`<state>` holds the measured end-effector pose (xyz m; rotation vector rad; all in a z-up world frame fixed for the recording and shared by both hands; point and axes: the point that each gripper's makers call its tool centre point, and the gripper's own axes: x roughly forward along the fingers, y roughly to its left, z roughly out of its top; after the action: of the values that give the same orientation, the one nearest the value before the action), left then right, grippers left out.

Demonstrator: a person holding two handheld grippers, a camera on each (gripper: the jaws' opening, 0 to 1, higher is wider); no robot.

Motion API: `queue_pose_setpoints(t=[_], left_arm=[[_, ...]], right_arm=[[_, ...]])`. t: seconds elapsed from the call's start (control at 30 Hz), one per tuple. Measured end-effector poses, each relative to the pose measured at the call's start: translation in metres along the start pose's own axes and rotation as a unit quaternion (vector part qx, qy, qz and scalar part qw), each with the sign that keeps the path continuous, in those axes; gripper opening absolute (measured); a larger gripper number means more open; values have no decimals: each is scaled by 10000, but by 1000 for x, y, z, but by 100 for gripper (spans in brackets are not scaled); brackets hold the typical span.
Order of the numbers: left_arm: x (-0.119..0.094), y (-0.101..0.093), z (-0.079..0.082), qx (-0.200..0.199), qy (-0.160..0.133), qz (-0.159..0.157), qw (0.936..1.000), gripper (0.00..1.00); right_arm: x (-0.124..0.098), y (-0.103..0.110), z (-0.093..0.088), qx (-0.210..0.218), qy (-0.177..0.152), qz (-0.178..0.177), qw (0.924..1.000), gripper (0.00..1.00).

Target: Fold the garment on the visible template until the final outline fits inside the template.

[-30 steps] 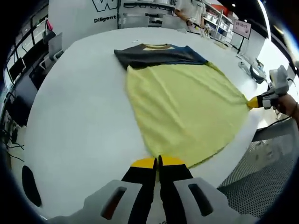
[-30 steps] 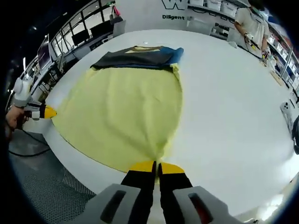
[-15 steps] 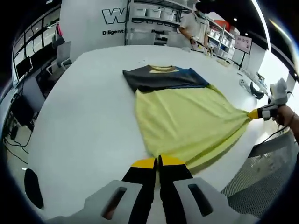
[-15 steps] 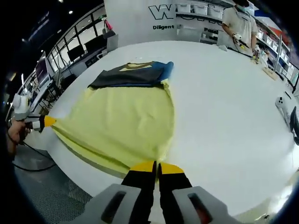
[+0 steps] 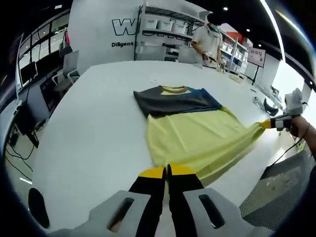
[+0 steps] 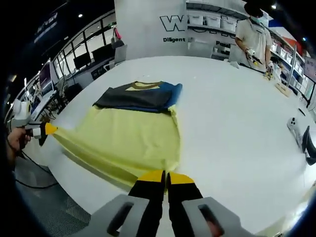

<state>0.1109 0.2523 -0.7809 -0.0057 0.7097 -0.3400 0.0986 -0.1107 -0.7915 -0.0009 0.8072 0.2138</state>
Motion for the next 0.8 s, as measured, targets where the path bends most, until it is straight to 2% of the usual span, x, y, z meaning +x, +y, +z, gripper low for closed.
queue_pose_setpoints(t=[0.2,0.4,0.63,0.8], left_arm=[[0,5,12,-87,-189,58,9998,5],[3,5,26,28,-339,77,9994,5],[8,11,48,0,-537,108,9985,5],[8,11,52,31,-608,125,9981,5]], right_arm=[[2,0,14,-128,-158,-34,9998,0],[5,-3,26,-98,-279,-43,9996,0],[10,-6,48,-157,-440,-37,9989,0],[13,-7,64,-277,-550,-9,9981,0]])
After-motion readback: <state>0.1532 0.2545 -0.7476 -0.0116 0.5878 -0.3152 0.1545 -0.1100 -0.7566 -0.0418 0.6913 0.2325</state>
